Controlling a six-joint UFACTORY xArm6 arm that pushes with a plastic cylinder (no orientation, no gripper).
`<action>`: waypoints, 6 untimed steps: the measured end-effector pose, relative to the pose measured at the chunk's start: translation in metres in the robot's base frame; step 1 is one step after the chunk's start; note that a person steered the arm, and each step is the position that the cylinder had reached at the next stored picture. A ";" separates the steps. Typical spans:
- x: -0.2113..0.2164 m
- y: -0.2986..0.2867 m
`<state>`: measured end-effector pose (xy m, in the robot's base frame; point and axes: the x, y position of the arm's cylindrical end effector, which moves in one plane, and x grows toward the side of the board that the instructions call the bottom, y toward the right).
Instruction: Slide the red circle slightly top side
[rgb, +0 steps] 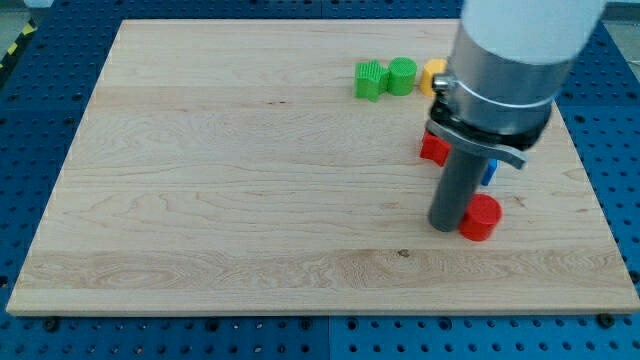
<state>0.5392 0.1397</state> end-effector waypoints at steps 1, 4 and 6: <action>-0.004 0.053; 0.036 0.090; -0.019 0.114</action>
